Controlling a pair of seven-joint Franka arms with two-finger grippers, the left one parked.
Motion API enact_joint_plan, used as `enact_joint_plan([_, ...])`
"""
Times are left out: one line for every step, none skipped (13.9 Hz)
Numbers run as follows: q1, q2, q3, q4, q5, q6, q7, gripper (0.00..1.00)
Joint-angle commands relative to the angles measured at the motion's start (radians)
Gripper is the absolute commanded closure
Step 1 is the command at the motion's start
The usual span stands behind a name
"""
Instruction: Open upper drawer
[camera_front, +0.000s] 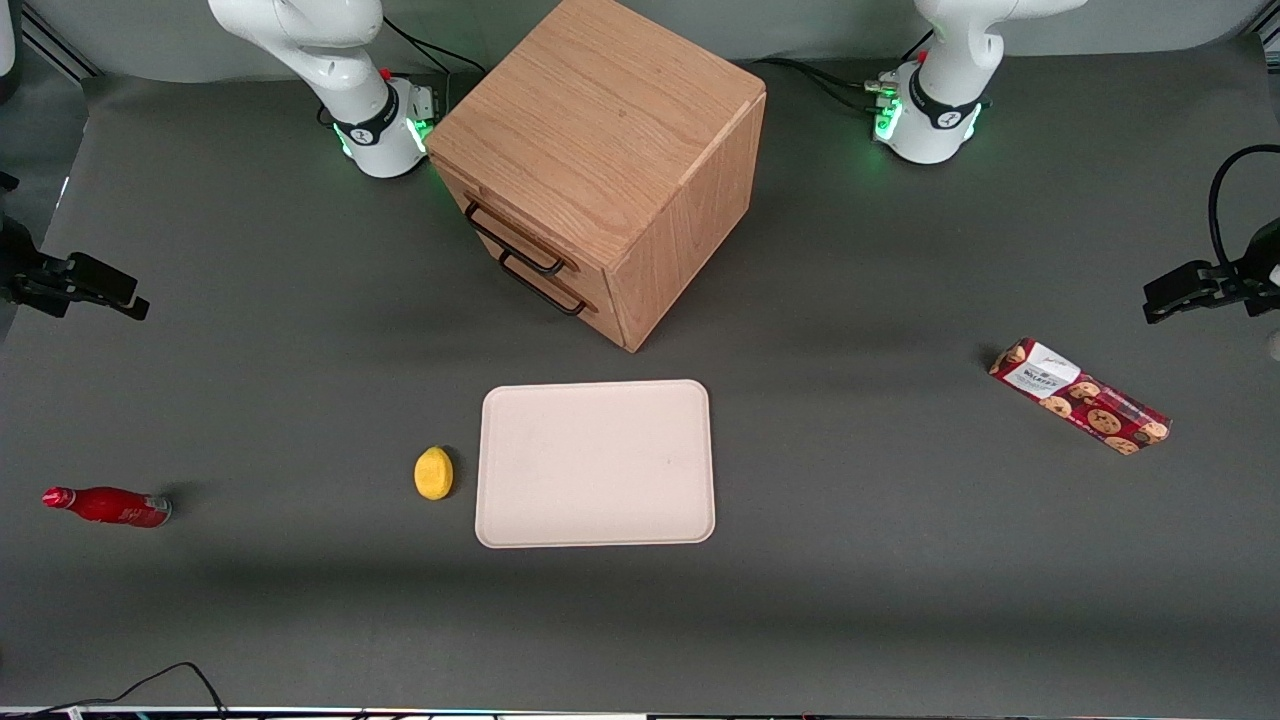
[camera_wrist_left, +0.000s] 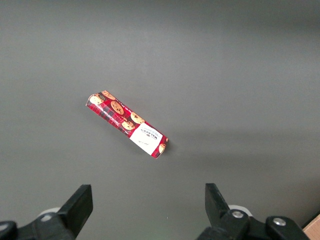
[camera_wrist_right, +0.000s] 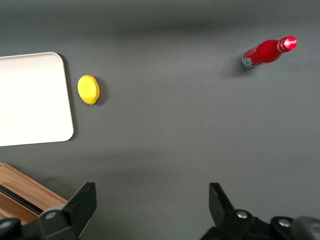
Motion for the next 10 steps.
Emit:
enact_joint_plan([0.003,0.014,0.000,0.024,-0.026,-0.002,0.023,0.00])
enact_joint_plan([0.003,0.014,0.000,0.024,-0.026,-0.002,0.023,0.00])
enact_joint_plan([0.004,0.014,0.000,0.025,-0.026,-0.002,0.023,0.00])
enact_joint_plan([0.004,0.014,0.001,0.025,-0.026,-0.002,0.023,0.00])
enact_joint_plan([0.004,0.016,0.000,0.025,-0.028,-0.002,0.023,0.00])
enact_joint_plan([0.003,0.017,0.000,0.025,-0.026,-0.002,0.022,0.00])
enact_joint_plan([-0.005,0.019,-0.002,0.025,-0.026,-0.002,0.017,0.00])
enact_joint_plan([-0.016,0.025,-0.002,0.024,-0.026,-0.003,0.019,0.00])
enact_joint_plan([-0.017,0.029,0.000,0.025,-0.025,-0.009,0.014,0.00])
enact_joint_plan([-0.016,0.031,0.000,0.027,-0.022,-0.009,0.011,0.00])
